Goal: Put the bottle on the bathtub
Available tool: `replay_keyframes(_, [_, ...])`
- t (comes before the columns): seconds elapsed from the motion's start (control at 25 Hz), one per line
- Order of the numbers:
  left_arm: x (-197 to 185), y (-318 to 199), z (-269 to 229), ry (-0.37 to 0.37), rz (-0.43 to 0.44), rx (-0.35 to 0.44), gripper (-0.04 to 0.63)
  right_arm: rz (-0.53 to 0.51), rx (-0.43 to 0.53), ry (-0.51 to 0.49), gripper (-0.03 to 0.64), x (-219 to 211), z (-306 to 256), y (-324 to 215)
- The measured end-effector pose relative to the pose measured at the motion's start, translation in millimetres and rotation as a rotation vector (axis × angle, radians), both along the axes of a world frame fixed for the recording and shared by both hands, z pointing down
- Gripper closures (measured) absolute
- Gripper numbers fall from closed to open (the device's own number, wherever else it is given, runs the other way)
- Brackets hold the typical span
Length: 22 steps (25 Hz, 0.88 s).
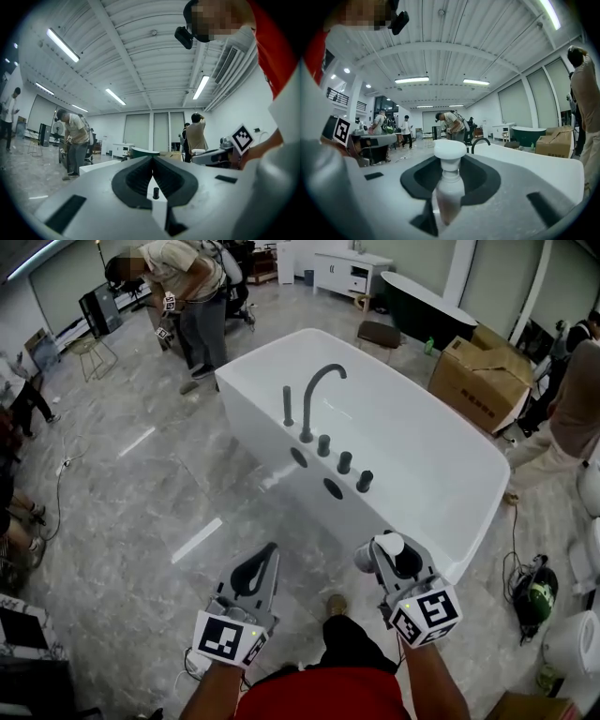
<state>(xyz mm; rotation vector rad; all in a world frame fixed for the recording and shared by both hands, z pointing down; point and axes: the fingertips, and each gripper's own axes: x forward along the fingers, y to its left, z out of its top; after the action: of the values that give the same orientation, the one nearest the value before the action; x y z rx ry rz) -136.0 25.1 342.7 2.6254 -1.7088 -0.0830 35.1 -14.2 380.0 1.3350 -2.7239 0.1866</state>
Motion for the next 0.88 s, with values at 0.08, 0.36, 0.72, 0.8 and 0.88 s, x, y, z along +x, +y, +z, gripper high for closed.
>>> replay_keyframes(0.08, [6, -25, 3, 0.004, -0.021, -0.001, 0.584, -0.014, 0.005, 0.008, 0.508, 8, 9, -25])
replay_keyframes(0.36, [32, -106, 18, -0.002, -0.075, -0.024, 0.584, -0.053, -0.005, 0.044, 0.508, 36, 50, -108])
replay_keyframes(0.72, [69, -188, 45, -0.039, -0.109, -0.064, 0.584, -0.096, -0.034, 0.096, 0.508, 64, 116, -196])
replay_keyframes(0.8, [76, -201, 51, -0.044, -0.112, -0.076, 0.584, -0.104, -0.05, 0.109, 0.508, 70, 132, -210])
replay_keyframes(0.88, [81, -213, 55, -0.048, -0.117, -0.086, 0.584, -0.112, -0.066, 0.124, 0.508, 74, 148, -224])
